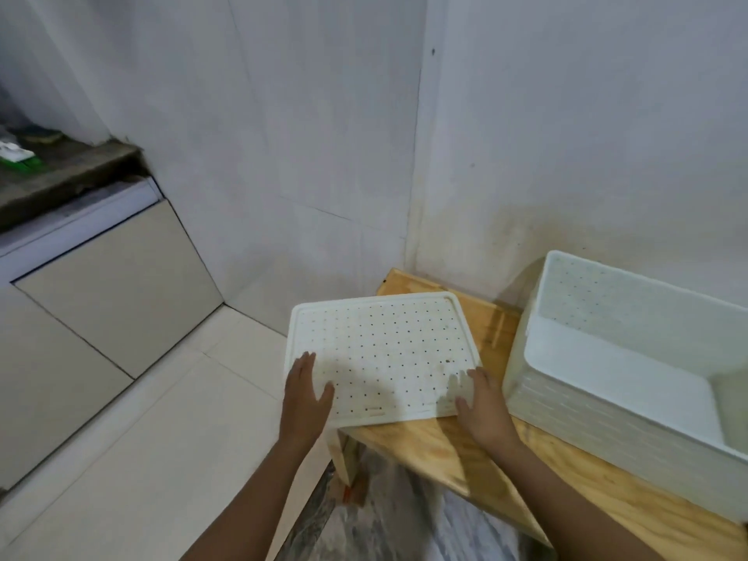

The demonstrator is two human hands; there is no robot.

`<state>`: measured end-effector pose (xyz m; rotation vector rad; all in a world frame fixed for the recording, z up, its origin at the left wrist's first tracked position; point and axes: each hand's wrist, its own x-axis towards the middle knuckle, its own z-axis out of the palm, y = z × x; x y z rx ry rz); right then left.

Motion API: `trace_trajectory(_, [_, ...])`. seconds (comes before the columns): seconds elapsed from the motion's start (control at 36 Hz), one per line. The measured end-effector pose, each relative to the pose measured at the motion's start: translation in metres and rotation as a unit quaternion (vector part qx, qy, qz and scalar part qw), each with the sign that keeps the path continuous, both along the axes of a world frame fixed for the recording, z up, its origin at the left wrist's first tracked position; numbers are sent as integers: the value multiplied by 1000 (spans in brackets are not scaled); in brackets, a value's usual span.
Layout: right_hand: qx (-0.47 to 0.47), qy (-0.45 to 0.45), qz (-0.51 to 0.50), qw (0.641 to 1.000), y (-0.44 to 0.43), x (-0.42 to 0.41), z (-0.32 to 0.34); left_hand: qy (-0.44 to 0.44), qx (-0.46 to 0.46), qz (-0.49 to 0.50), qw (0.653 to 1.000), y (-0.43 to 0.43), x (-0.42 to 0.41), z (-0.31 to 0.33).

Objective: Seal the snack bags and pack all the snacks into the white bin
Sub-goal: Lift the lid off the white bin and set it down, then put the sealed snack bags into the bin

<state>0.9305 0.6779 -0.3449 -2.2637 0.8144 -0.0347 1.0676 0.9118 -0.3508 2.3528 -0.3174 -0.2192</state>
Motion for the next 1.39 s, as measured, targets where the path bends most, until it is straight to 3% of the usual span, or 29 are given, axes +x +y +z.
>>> trace_trajectory(0.19, [-84, -88, 31, 992, -19, -57, 83, -49, -38, -102, 993, -79, -33, 77])
trace_trajectory(0.44, [-156, -119, -108, 975, -99, -215, 137, -91, -78, -249, 961, -201, -150, 131])
trace_trajectory(0.72, [-159, -71, -295, 940, -146, -441, 129, -69, -106, -418, 899, -320, -335, 122])
trace_trajectory(0.92, [-129, -51, -402, 905, -163, -555, 112, -54, -106, -515, 849, -380, -440, 110])
trace_trajectory(1.06, [-126, -41, -443, 887, -189, -608, 99, -16, -93, -550, 830, -425, -493, 99])
trace_trajectory(1.25, [-117, -15, -446, 887, -259, -647, 87, 2, -95, -571, 815, -504, -535, 86])
trace_trajectory(1.39, [-114, -8, -441, 890, -331, -652, 88, -2, -89, -561, 823, -568, -543, 84])
